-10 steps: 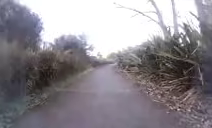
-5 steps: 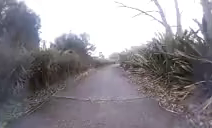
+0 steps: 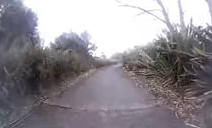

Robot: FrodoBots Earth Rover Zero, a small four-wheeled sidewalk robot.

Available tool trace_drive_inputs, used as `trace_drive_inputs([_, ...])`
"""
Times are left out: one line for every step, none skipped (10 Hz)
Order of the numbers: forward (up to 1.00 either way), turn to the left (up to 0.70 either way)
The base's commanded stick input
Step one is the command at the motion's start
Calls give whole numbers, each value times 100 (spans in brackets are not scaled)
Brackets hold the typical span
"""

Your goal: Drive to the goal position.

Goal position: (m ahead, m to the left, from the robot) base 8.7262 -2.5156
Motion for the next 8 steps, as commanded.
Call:
trace_drive_inputs([70, 0])
trace_drive_inputs([70, 0])
trace_drive_inputs([70, -9])
trace_drive_inputs([70, -21])
trace_drive_inputs([70, -34])
trace_drive_inputs([70, -35])
trace_drive_inputs([70, -35])
trace_drive_inputs([70, -35])
